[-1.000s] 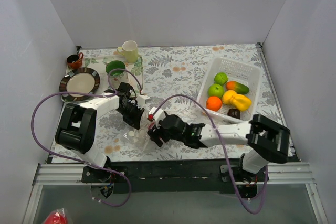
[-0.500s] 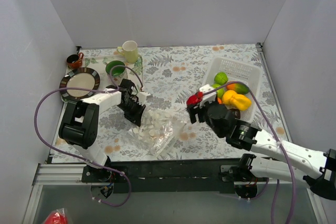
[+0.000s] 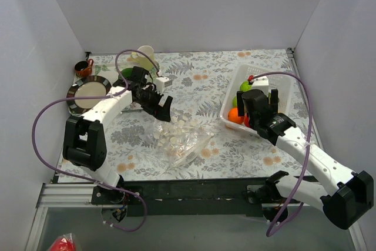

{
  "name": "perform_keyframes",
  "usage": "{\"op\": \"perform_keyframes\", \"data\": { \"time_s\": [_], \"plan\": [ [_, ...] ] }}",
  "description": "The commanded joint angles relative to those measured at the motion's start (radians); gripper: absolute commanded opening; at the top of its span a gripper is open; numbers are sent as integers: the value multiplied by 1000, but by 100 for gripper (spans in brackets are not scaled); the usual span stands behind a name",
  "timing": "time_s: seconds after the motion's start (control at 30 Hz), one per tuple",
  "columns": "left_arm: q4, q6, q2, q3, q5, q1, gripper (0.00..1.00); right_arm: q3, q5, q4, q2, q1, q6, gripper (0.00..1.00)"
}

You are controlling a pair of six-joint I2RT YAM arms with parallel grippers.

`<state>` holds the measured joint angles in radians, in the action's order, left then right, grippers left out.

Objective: Open the zip-top bag and remove the fake food

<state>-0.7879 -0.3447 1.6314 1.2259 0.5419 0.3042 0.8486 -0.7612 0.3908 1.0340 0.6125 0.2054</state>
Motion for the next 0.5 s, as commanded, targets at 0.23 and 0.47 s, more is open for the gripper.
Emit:
{"op": "perform_keyframes", "data": {
  "time_s": [0.23, 0.47],
  "plan": [
    [94, -163, -81, 64, -33, -17, 98, 92, 35, 56, -107, -5, -40, 98],
    [185, -276, -62, 87, 38, -95, 98, 110, 91, 31, -149, -5, -81, 98]
  ]
}}
